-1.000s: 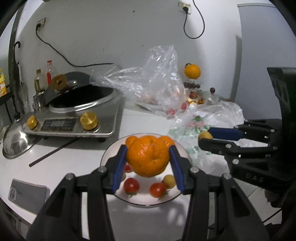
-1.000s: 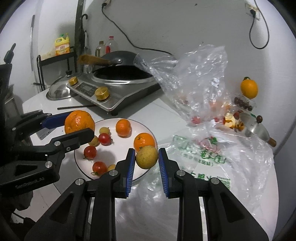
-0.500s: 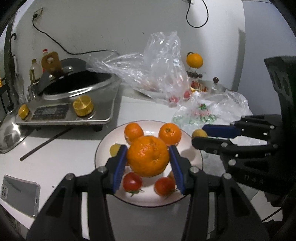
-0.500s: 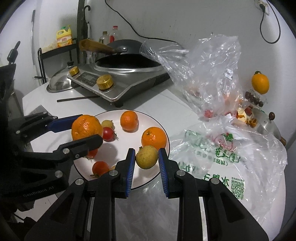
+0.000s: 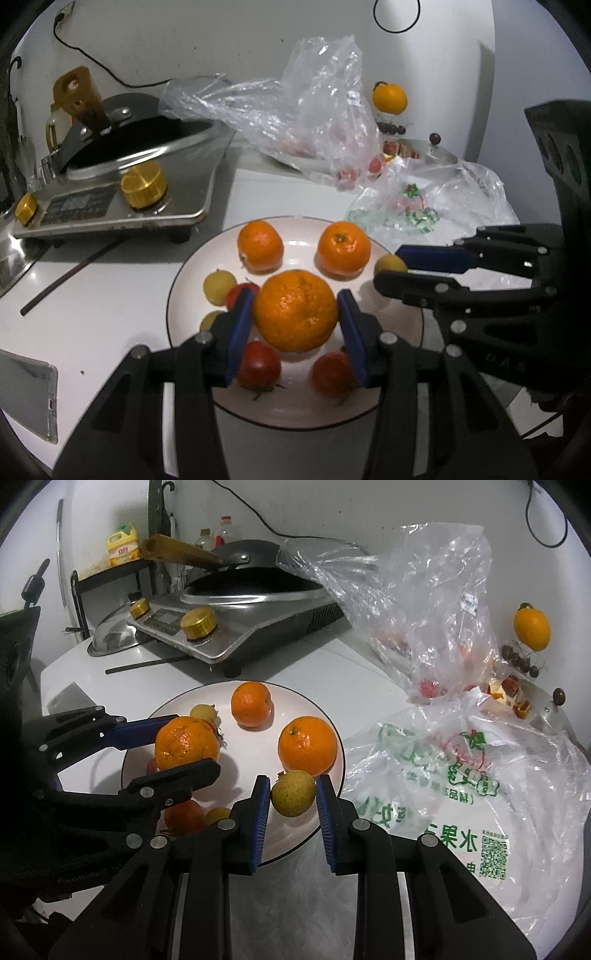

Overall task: Organize fruits
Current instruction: 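Lower the tangerine in the left tool onto the plate while the right tool releases its yellow fruit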

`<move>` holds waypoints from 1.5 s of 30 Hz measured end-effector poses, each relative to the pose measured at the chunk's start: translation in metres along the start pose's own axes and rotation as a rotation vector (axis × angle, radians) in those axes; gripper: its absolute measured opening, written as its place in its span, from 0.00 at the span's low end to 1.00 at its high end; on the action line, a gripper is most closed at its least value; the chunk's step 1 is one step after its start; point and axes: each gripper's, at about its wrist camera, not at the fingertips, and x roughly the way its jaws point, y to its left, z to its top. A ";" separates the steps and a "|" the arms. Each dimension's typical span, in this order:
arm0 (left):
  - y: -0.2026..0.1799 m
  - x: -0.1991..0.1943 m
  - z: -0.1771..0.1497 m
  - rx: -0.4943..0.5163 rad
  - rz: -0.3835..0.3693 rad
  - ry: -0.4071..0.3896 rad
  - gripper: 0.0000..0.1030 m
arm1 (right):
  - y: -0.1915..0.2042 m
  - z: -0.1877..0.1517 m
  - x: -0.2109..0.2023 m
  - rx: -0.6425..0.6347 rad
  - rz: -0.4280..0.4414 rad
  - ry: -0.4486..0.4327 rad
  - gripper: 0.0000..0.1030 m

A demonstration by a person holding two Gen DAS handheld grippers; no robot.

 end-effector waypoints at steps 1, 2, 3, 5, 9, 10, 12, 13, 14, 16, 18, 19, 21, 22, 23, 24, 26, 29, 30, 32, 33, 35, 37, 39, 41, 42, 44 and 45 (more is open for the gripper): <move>0.000 0.001 0.000 0.001 0.001 0.002 0.46 | 0.000 0.000 0.002 0.000 0.004 0.002 0.26; 0.000 0.002 0.000 0.000 0.000 0.005 0.46 | 0.000 0.000 0.003 0.000 0.005 0.003 0.26; 0.001 0.003 0.000 0.000 -0.001 0.009 0.46 | 0.000 0.001 0.005 0.000 0.009 0.006 0.26; 0.003 0.005 0.000 -0.007 -0.004 0.020 0.46 | 0.000 0.001 0.009 0.000 0.013 0.009 0.26; 0.007 0.006 -0.002 -0.007 -0.001 0.025 0.46 | 0.001 0.002 0.016 -0.006 0.024 0.023 0.26; 0.008 0.006 -0.002 -0.009 -0.002 0.027 0.46 | 0.001 0.002 0.017 -0.007 0.025 0.025 0.26; 0.009 0.006 -0.002 -0.010 -0.002 0.029 0.46 | 0.002 0.001 0.020 -0.006 0.030 0.031 0.27; 0.009 0.006 -0.003 -0.011 -0.003 0.029 0.46 | 0.002 0.001 0.021 -0.004 0.033 0.035 0.26; 0.010 0.005 -0.003 -0.014 -0.004 0.029 0.46 | 0.002 0.001 0.022 -0.003 0.033 0.038 0.26; 0.010 0.005 -0.004 -0.019 -0.005 0.029 0.46 | 0.003 0.000 0.024 -0.004 0.033 0.044 0.27; 0.010 0.005 -0.004 -0.019 -0.004 0.030 0.47 | 0.003 -0.002 0.026 -0.001 0.033 0.049 0.27; 0.011 0.005 -0.004 -0.020 -0.005 0.029 0.47 | 0.004 -0.002 0.026 0.001 0.033 0.050 0.27; 0.010 0.003 -0.004 -0.022 -0.005 0.025 0.49 | 0.004 -0.003 0.025 0.001 0.030 0.052 0.27; 0.010 0.002 -0.004 -0.024 -0.005 0.020 0.50 | 0.004 -0.003 0.026 0.001 0.029 0.053 0.27; 0.011 0.001 -0.003 -0.027 -0.007 0.017 0.50 | 0.004 -0.003 0.026 0.001 0.027 0.055 0.27; 0.010 -0.001 -0.003 -0.026 -0.005 0.012 0.50 | 0.005 -0.003 0.026 0.003 0.024 0.056 0.27; 0.010 -0.002 -0.003 -0.026 -0.003 0.008 0.50 | 0.005 -0.003 0.025 0.004 0.025 0.056 0.27; 0.011 -0.003 -0.003 -0.027 0.001 0.007 0.50 | 0.007 -0.003 0.024 0.001 0.026 0.056 0.27; 0.011 -0.004 -0.003 -0.027 0.002 0.005 0.50 | 0.007 -0.003 0.023 0.001 0.025 0.055 0.27; 0.012 -0.007 -0.003 -0.028 0.003 0.001 0.50 | 0.007 -0.003 0.022 0.001 0.023 0.055 0.27; 0.012 -0.008 -0.003 -0.027 0.004 -0.003 0.50 | 0.008 -0.002 0.021 0.002 0.021 0.054 0.27; 0.012 -0.012 -0.003 -0.028 0.007 -0.008 0.50 | 0.008 -0.002 0.019 0.004 0.015 0.049 0.27; 0.012 -0.015 -0.003 -0.028 0.008 -0.015 0.50 | 0.009 -0.002 0.015 0.003 0.013 0.044 0.27; 0.012 -0.019 -0.002 -0.027 0.010 -0.020 0.50 | 0.010 -0.002 0.012 0.002 0.010 0.040 0.27; 0.011 -0.022 -0.003 -0.025 0.011 -0.025 0.50 | 0.011 -0.002 0.009 0.000 0.006 0.036 0.27; 0.010 -0.024 -0.002 -0.024 0.012 -0.029 0.51 | 0.012 -0.002 0.007 -0.001 0.004 0.033 0.27; 0.009 -0.029 -0.003 -0.023 0.015 -0.036 0.51 | 0.013 -0.003 0.003 -0.003 0.000 0.026 0.27; 0.009 -0.031 -0.003 -0.023 0.016 -0.040 0.51 | 0.013 -0.003 0.000 -0.003 -0.001 0.022 0.27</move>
